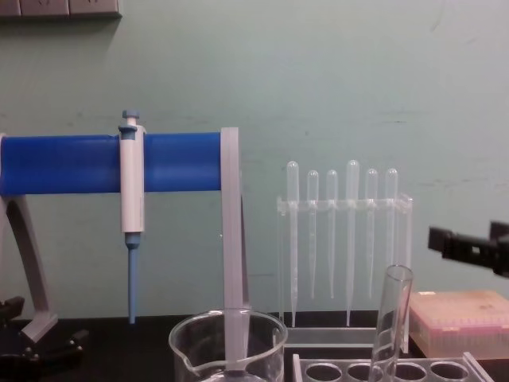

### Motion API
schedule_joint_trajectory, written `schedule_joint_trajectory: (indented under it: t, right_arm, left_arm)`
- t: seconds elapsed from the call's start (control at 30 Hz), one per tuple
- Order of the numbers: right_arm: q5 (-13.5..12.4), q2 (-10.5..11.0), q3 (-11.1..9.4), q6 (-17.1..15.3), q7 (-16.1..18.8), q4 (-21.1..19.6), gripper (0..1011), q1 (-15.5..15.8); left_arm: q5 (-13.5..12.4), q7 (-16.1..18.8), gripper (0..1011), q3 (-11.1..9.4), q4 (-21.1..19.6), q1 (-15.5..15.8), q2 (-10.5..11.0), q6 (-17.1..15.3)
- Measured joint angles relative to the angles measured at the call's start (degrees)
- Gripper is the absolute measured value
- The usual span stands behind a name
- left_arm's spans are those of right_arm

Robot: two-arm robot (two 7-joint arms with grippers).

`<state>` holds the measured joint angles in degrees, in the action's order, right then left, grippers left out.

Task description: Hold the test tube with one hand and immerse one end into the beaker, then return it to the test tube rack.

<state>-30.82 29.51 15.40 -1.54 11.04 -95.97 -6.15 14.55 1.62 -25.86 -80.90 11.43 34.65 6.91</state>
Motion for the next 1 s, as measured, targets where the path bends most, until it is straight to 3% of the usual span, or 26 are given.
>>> schedule_joint_trajectory:
  t: [0.07, 0.3, 0.63, 1.0]
  right_arm:
    - [1.9, -1.7, -0.1, 0.3, -2.6, 1.5, 1002, 0.3]
    - [5.0, -4.0, -0.1, 1.8, -4.7, 4.4, 1003, 0.4]
    - [7.0, -5.5, -0.7, 2.3, -4.6, 6.8, 1003, -0.1]
    - [7.1, -5.5, -0.7, 2.7, -3.9, 7.0, 1003, -0.1]
  left_arm:
    - [0.0, 0.0, 1000, 0.0, 0.0, 0.0, 0.0, 0.0]
    - [0.0, 0.0, 1000, 0.0, 0.0, 0.0, 0.0, 0.0]
    - [0.0, 0.0, 1000, 0.0, 0.0, 0.0, 0.0, 0.0]
    - [0.0, 0.0, 1000, 0.0, 0.0, 0.0, 0.0, 0.0]
